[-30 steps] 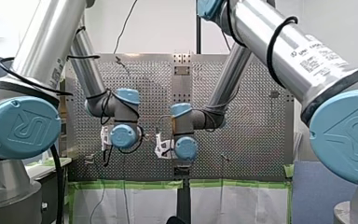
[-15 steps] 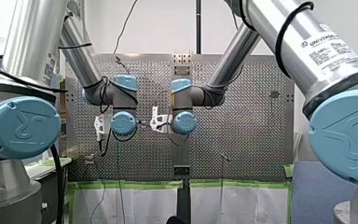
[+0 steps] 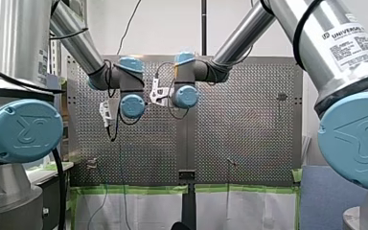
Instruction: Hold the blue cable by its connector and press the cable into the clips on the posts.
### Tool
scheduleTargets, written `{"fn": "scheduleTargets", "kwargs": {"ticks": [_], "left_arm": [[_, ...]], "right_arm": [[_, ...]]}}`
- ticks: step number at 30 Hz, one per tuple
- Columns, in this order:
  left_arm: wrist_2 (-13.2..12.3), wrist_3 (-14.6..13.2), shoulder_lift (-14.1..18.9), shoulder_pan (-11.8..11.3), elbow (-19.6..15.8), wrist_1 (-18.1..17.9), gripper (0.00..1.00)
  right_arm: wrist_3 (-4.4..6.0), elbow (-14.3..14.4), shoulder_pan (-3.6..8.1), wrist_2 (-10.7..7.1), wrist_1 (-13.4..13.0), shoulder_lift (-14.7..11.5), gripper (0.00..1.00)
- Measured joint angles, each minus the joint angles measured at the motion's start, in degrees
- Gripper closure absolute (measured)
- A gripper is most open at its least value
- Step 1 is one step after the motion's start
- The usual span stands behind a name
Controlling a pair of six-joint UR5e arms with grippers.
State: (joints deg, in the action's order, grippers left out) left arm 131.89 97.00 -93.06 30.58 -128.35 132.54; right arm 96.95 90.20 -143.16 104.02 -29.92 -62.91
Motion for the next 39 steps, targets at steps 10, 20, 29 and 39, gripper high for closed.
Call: {"fn": "scheduleTargets", "kwargs": {"ticks": [10,20,29,39], "left_arm": [[1.2,0.84,4.8,-0.94,4.81,4.82,1.0],[1.12,1.12,8.63,-2.3,9.25,9.81,1.0],[0.24,1.2,8.77,-3.98,10.77,14.18,1.0],[-0.69,1.31,8.71,-6.49,11.98,15.73,1.0]], "right_arm": [[2.19,-3.57,0.49,-3.33,1.61,-3.97,1.0],[5.07,-4.27,1.66,-5.51,1.41,-4.1,1.0],[6.21,-6.24,3.12,-8.24,1.35,-3.92,1.0],[6.84,-10.09,3.32,-10.84,2.23,-1.81,1.0]]}}
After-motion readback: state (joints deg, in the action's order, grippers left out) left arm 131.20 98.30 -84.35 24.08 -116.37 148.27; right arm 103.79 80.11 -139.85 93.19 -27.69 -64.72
